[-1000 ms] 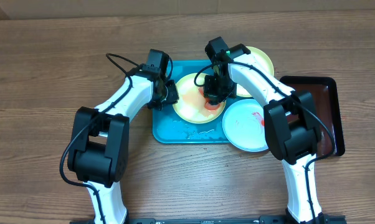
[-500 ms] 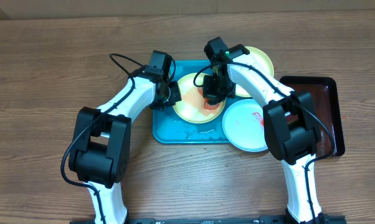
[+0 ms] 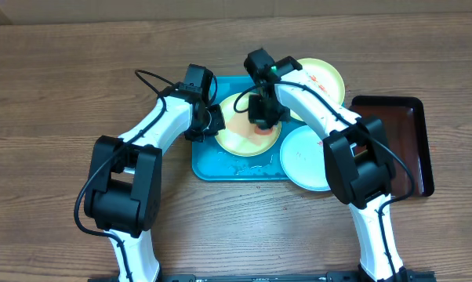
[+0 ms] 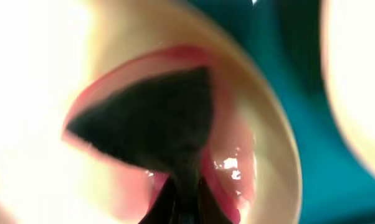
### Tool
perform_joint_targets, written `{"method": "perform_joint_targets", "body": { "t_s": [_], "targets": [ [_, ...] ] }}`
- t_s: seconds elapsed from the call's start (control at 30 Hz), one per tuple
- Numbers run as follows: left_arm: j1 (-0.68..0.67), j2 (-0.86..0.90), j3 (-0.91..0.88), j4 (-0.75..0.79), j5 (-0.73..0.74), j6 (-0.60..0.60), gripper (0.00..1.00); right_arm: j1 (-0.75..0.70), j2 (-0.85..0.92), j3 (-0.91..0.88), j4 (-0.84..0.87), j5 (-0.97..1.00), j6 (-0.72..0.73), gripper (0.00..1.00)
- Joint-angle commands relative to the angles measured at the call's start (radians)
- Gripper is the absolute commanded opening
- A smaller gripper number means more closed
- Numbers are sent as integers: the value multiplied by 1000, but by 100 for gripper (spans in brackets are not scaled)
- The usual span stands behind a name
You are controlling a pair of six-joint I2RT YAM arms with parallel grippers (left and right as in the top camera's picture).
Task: Clean dirty plates on tray and stack at the side
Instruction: 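Scrub the yellow plate surface with the sponge in circles, right gripper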
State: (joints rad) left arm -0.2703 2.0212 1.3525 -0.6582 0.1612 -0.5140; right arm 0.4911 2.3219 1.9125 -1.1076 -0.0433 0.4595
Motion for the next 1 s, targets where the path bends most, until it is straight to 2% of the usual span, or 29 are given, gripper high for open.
{"method": "perform_joint_targets", "body": {
  "t_s": [0.0, 0.33, 0.63, 0.97],
  "targets": [
    [12, -30, -8, -7, -11, -2, 4, 17, 14, 22, 53, -21, -16, 4],
    [12, -30, -8, -18, -11, -2, 4, 85, 14, 21, -28, -129, -24, 4],
    [12, -30, -8, -18, -11, -2, 4, 15, 14, 21, -103, -69, -45, 4],
    [12, -30, -8, -19, -11, -2, 4, 2, 14, 21, 56, -15, -45, 4]
  ]
}}
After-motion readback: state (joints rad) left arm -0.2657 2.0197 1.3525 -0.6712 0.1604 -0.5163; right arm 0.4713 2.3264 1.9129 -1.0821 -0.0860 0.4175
